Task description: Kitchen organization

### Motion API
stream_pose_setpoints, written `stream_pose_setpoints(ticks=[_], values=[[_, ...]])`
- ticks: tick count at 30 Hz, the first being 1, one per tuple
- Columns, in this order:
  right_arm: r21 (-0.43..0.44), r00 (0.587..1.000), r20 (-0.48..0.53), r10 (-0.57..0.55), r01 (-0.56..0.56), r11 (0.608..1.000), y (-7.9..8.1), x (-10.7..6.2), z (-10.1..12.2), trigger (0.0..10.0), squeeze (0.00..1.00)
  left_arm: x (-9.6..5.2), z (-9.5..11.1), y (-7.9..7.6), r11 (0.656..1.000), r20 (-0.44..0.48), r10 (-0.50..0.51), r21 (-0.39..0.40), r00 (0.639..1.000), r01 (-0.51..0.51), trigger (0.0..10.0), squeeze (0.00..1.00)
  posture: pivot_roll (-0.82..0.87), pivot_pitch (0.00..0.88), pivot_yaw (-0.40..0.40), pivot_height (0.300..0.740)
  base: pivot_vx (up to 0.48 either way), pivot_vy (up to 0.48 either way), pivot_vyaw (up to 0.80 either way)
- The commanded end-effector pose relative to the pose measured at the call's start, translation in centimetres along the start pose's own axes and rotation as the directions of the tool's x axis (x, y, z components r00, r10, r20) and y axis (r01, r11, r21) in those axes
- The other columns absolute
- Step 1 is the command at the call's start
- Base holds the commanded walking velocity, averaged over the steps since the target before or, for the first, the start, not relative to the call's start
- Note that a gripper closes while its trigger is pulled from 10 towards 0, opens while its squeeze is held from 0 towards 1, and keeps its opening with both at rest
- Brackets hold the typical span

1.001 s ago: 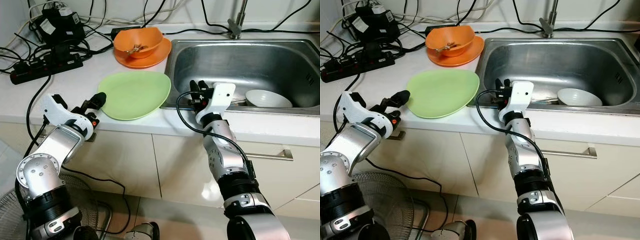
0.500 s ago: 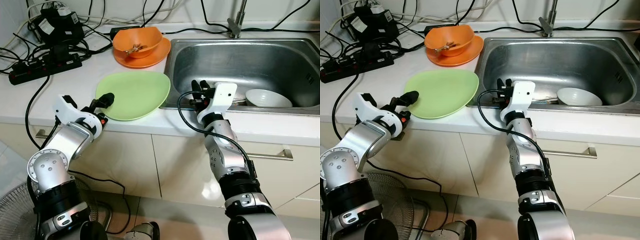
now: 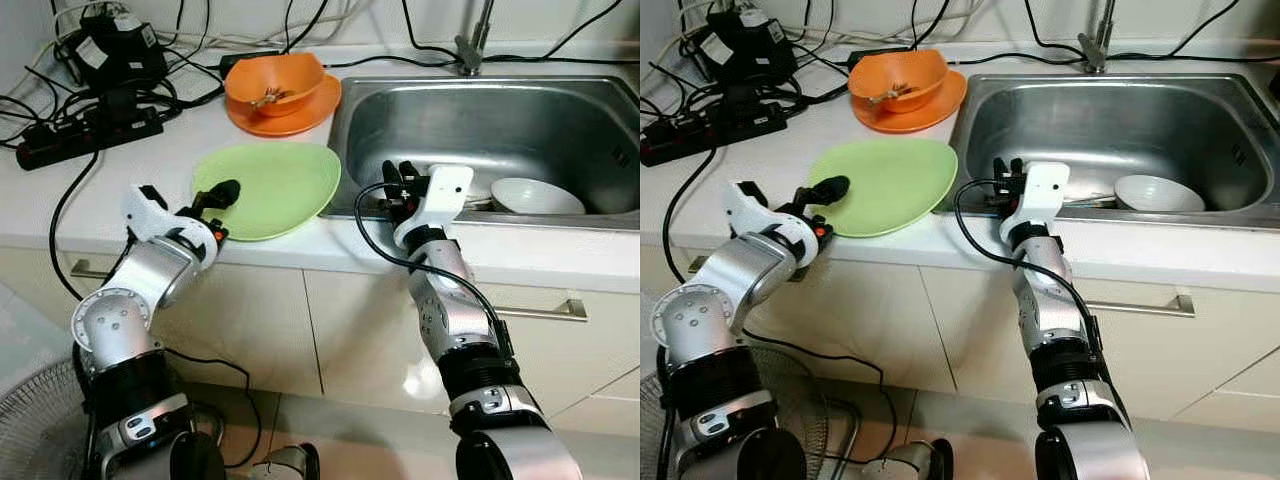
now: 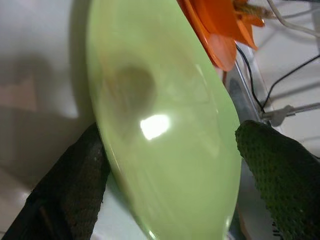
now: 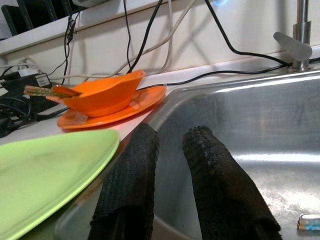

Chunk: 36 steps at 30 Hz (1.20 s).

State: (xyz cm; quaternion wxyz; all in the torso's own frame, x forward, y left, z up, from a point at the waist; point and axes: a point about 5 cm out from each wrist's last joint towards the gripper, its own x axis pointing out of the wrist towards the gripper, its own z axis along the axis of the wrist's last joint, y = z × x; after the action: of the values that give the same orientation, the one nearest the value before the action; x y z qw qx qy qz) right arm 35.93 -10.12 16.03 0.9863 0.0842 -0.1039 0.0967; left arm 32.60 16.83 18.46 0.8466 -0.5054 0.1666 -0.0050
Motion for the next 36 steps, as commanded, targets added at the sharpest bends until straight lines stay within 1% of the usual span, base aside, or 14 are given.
stream_pose_setpoints(ticks=[1,5,12,13,20,36], values=[[-0.002,1.0,0.0,0.012,-0.012,1.0,0.19,0.01,0.12,10.0,0.0,0.63,-0.89,-0.11,1.0,-0.04,0.017,0.003,0.999,-0.017,10.0,0.0,0.16,0.053,0.14,0.74,0.0,0.0,0.0],[-0.006,1.0,0.003,0.017,-0.017,1.0,0.18,0.08,0.27,10.0,0.0,1.02,-1.26,-0.48,1.0,-0.054,0.002,0.002,0.999,-0.002,10.0,0.0,0.15,0.048,0.138,0.74,0.0,0.0,0.0],[-0.01,1.0,0.0,0.024,-0.024,1.0,0.17,0.08,0.27,10.0,0.0,1.36,-1.6,-0.38,1.0,-0.054,0.007,-0.004,0.998,-0.007,10.0,0.0,0.15,0.03,0.134,0.74,0.0,0.0,0.0],[-0.01,1.0,0.0,0.026,-0.026,1.0,0.22,0.1,0.26,10.0,0.0,1.4,-1.51,-0.3,1.0,-0.041,0.014,-0.008,0.999,-0.014,0.0,0.0,0.15,0.03,0.134,0.74,0.0,0.0,0.0],[-0.009,0.999,-0.002,0.036,-0.036,0.999,0.45,0.18,0.25,10.0,0.0,1.51,-1.14,0.0,0.999,-0.011,0.031,-0.012,0.999,-0.031,0.0,0.0,0.15,0.023,0.13,0.74,0.0,0.0,0.0],[-0.012,0.999,-0.005,0.035,-0.035,0.999,0.27,0.04,0.22,10.0,0.0,1.46,-1.11,0.37,0.999,-0.002,0.036,-0.023,0.999,-0.036,0.0,0.0,0.15,0.029,0.131,0.74,0.0,0.0,0.0]])
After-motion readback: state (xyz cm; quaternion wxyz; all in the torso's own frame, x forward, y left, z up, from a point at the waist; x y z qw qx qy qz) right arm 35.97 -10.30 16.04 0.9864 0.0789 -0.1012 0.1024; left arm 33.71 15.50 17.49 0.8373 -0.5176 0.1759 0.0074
